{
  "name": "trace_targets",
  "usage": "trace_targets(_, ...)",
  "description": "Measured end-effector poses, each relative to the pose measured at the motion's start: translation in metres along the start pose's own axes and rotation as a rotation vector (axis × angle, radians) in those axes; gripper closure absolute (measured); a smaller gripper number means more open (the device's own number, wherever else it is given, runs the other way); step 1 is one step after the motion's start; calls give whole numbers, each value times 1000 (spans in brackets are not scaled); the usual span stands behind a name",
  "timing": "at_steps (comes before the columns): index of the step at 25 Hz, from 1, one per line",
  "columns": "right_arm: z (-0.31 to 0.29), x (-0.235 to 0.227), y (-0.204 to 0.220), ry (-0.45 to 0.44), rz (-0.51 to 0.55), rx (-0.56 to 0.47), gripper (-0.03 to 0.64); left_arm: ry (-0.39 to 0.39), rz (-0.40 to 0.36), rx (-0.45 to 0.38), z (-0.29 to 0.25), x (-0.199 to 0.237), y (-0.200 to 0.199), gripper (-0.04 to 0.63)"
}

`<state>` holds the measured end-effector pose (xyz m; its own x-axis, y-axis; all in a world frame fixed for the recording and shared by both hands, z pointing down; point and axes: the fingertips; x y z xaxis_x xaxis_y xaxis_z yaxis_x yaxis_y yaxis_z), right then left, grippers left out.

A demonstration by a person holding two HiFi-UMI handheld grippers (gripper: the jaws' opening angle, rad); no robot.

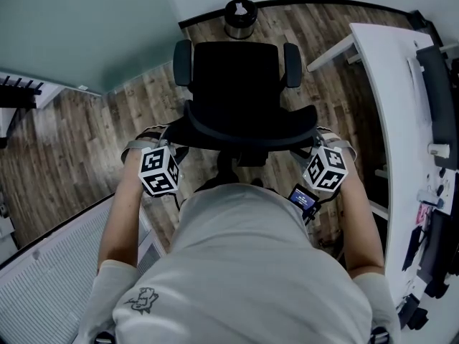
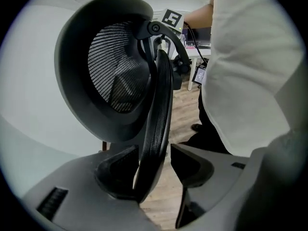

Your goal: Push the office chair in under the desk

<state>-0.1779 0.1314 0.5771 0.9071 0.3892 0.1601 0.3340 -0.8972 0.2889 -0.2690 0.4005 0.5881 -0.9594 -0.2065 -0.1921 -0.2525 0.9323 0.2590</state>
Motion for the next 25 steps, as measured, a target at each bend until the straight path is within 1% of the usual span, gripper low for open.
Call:
trace_targets(3,-7,2,3,-18,22,46,416,2,-3,18,-7,1,4,391)
trace_targets(4,-10,4,4,-22,37,63,436,-7,-2,30,-9,2,7,394)
trace_targets(5,-14,6,5,-22,53,77,454,-15,-7,41,-11,3,10,411)
trace_targets(9,-18,10,6,-22,77,93,479,-29,-70,55,-13,3,13,440)
trace_targets(12,-18,11,7,-25,65,98,482,-26,-100,46,-14,3,11,446)
trace_targets(18,-17,19,8,-24,41,104,485,-25,-123,45,-15,1,10,448)
trace_targets(25,-11,36,10,-21,-22,119,482,1,-197,30,-14,-3,5,448)
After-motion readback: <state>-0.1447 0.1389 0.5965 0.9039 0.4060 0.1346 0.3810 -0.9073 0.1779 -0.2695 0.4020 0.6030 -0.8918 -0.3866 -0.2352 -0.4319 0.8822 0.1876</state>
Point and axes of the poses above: the fingertips, and each gripper's own axes: z backward along the fingers, x to its left, y out of its underside, and after that the axes turned 5 degrees about x, right-handed
